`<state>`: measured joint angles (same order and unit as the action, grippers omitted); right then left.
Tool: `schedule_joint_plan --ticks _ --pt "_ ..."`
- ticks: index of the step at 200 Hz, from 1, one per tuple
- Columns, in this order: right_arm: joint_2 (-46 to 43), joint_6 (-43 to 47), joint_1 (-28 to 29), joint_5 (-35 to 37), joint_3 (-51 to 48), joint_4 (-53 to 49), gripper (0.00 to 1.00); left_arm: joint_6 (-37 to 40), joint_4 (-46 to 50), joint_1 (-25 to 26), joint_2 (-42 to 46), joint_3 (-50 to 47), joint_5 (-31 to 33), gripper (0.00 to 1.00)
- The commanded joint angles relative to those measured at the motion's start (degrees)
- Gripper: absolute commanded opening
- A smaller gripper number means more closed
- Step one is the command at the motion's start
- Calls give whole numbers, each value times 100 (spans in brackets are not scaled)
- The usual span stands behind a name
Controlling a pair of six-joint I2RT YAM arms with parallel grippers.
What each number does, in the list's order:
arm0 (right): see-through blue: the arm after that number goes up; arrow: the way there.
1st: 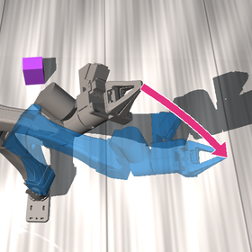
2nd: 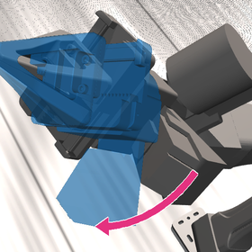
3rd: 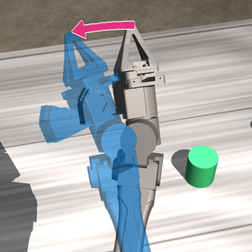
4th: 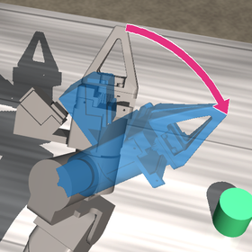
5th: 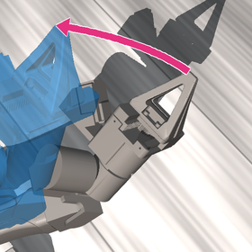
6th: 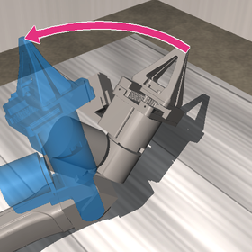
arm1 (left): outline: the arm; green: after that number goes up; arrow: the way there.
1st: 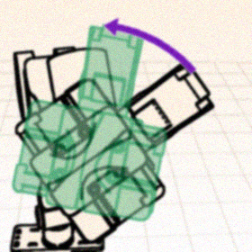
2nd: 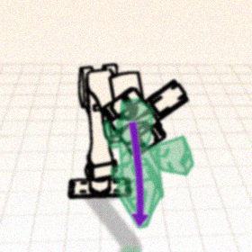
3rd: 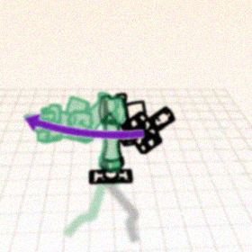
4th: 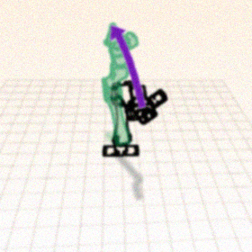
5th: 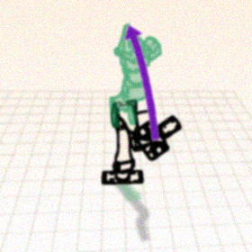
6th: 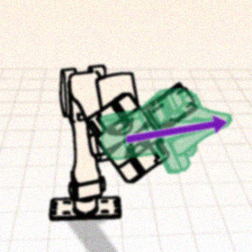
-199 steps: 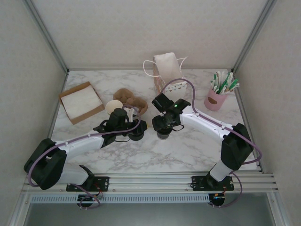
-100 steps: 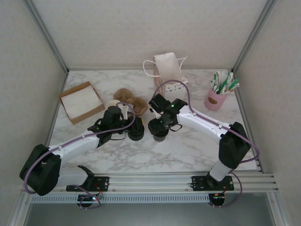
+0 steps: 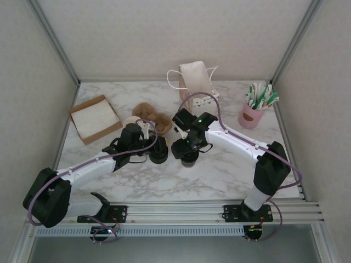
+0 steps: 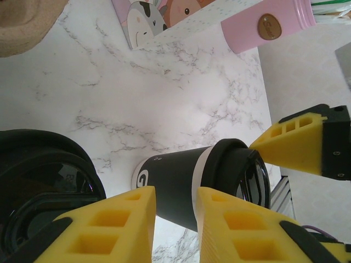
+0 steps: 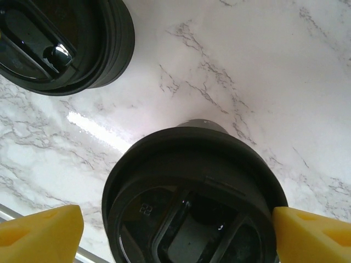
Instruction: Pack the takeout coffee
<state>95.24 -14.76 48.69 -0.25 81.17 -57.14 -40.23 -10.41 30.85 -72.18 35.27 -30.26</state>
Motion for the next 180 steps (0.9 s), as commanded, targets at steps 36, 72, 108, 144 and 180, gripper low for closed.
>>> schedule_joint_plan --ticks 36,72,108,144,180 --pt "-45 -209 62 27 235 -269 91 94 -61 -58 46 112 -112 26" --pt "-242 -462 -6 252 240 -273 90 86 -49 -55 40 138 -154 26" --pt "-758 -853 -213 298 33 -167 83 129 28 28 -19 283 -191 25" --pt "-1495 -1369 -560 -17 -782 139 59 156 141 205 -109 535 -182 21" --pt "-2126 -1690 -1153 -557 -1769 535 30 182 120 406 -349 759 -166 16"
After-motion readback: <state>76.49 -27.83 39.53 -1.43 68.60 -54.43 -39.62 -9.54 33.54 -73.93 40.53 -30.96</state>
